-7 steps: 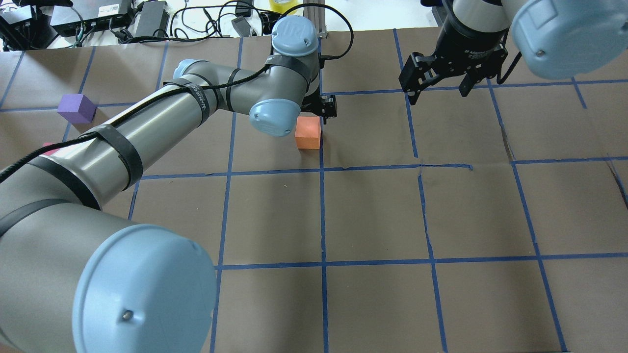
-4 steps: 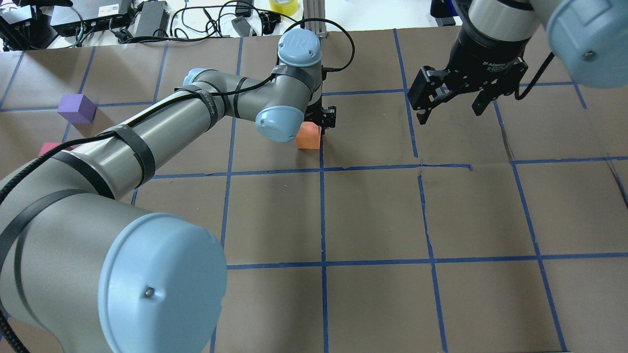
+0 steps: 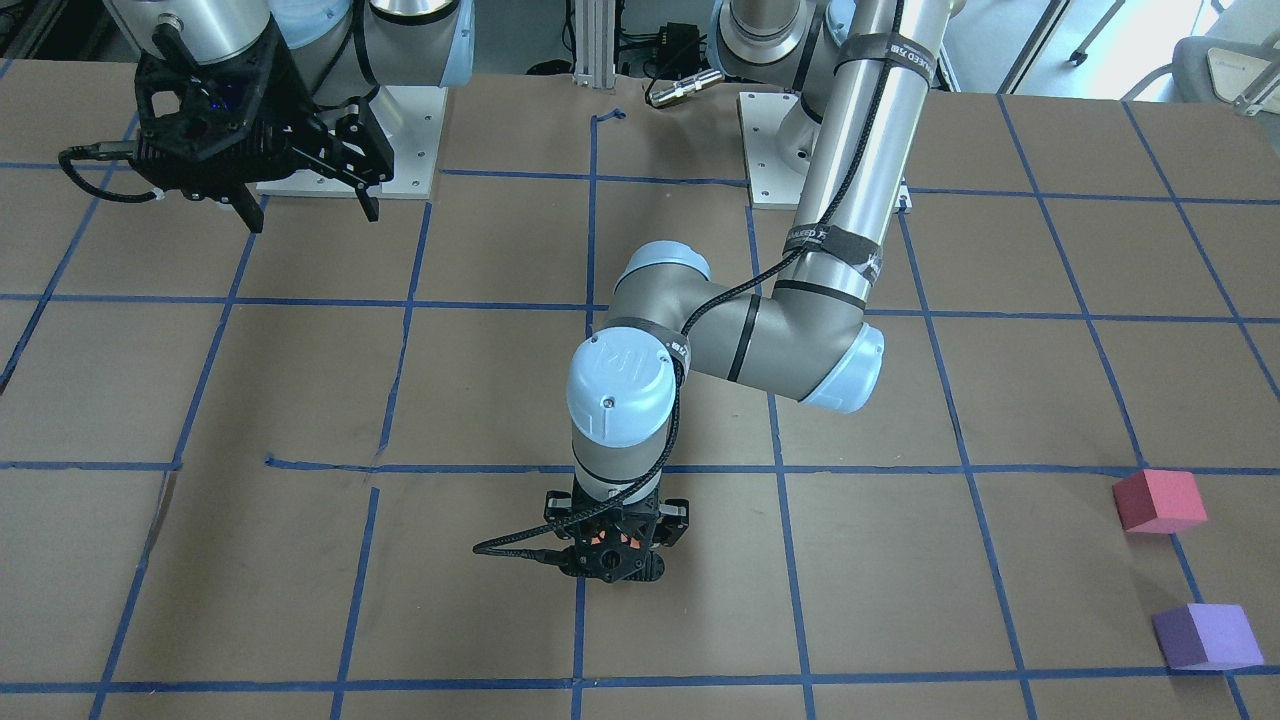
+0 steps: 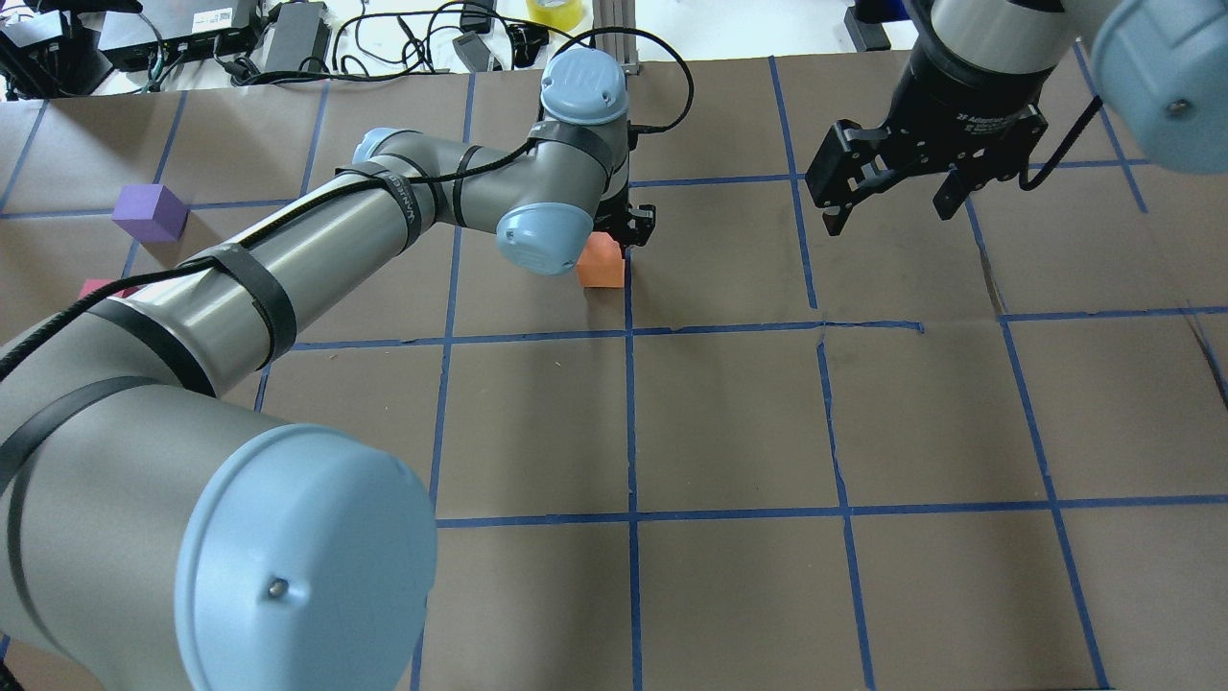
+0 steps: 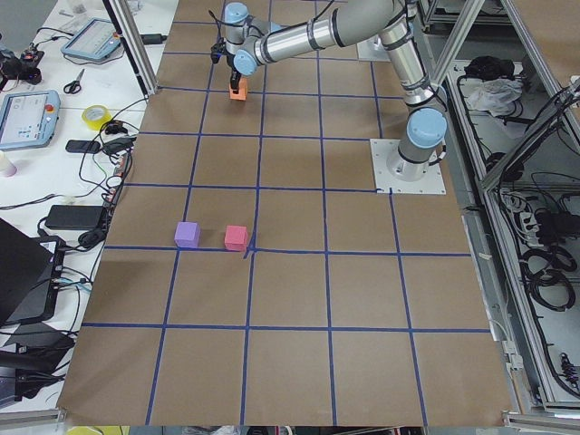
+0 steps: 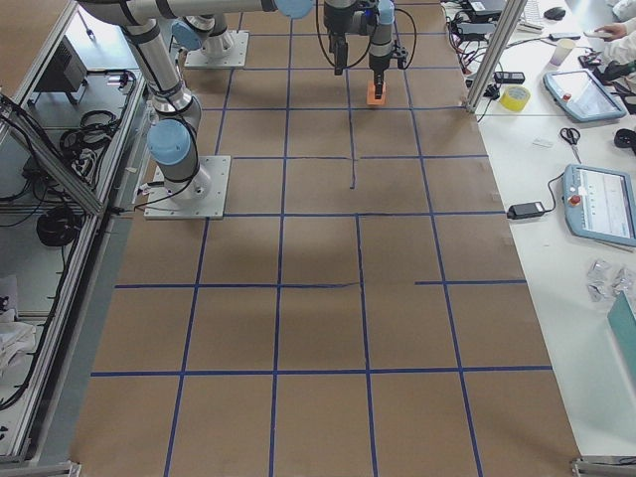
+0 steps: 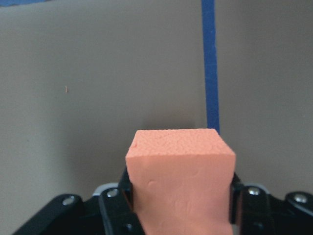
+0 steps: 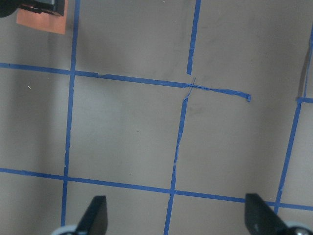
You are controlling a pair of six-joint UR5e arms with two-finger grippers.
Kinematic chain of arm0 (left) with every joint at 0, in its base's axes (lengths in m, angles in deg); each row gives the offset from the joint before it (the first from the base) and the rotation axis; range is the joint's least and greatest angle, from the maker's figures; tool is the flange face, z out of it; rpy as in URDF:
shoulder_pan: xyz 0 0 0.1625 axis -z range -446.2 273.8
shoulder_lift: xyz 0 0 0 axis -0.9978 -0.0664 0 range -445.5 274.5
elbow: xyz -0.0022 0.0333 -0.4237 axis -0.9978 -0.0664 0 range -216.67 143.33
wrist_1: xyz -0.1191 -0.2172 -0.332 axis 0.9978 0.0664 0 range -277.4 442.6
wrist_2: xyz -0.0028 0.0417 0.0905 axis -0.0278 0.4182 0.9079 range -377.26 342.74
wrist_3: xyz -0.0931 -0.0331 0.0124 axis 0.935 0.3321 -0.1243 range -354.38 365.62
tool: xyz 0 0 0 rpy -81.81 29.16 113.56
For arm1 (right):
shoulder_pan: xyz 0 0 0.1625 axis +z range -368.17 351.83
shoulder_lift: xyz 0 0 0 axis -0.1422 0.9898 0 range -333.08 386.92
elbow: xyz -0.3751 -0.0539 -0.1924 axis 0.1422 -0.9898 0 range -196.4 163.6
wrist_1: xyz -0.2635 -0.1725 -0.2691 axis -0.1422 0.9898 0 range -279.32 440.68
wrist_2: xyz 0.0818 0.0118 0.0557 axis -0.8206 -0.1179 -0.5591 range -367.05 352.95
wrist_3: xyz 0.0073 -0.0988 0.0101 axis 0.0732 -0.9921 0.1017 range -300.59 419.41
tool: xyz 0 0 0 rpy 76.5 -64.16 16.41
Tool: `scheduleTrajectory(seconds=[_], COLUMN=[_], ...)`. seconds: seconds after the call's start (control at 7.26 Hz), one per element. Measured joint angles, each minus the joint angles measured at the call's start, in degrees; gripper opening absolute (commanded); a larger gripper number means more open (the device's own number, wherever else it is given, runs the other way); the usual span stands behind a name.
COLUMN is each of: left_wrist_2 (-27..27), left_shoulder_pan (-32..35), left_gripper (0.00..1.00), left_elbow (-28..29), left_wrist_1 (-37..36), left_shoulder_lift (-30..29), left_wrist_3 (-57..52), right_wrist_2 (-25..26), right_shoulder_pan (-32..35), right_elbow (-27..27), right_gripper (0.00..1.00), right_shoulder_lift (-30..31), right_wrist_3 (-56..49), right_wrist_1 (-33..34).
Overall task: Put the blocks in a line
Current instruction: 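Carry the orange cube with the left gripper toward the purple and pink cubes, then lower the orange cube between the purple and pink cubes with the left gripper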
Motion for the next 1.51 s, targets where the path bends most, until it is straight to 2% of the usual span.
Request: scheduleTrajectory(seconds=[0.28, 0.41, 0.69, 1.1, 1.51], left_wrist_2=[-0.46, -0.46, -0.19, -0.49, -0.24], left_shoulder_pan=[-6.07, -10.29, -19.72, -35.65, -45.94], left_gripper=[0.15, 0.11, 0.06, 0.03, 0.00], left_elbow=[-0.21, -0.63, -1.40, -4.01, -0.01], left_wrist_1=[0.08, 0.33, 2.21, 3.62, 3.86], left_shoulder_lift=[2.10, 3.17, 4.39, 6.07, 4.41], left_wrist_3=[-0.23, -2.14, -12.80, -34.33, -46.68], right_wrist_2=[2.01, 2.79, 3.28, 3.40, 3.14], right_shoulder_pan=[-0.05, -0.05, 0.01, -0.05, 0.03], right_elbow=[0.03, 0.07, 0.19, 0.30, 0.44], right_gripper=[1.00, 1.00, 1.00, 1.00, 1.00], right_shoulder_lift=[1.31, 1.65, 1.71, 1.72, 1.33], right_wrist_3=[0.17, 0.22, 0.22, 1.65, 2.87], right_wrist_1=[-0.25, -0.81, -2.69, -3.76, -3.68])
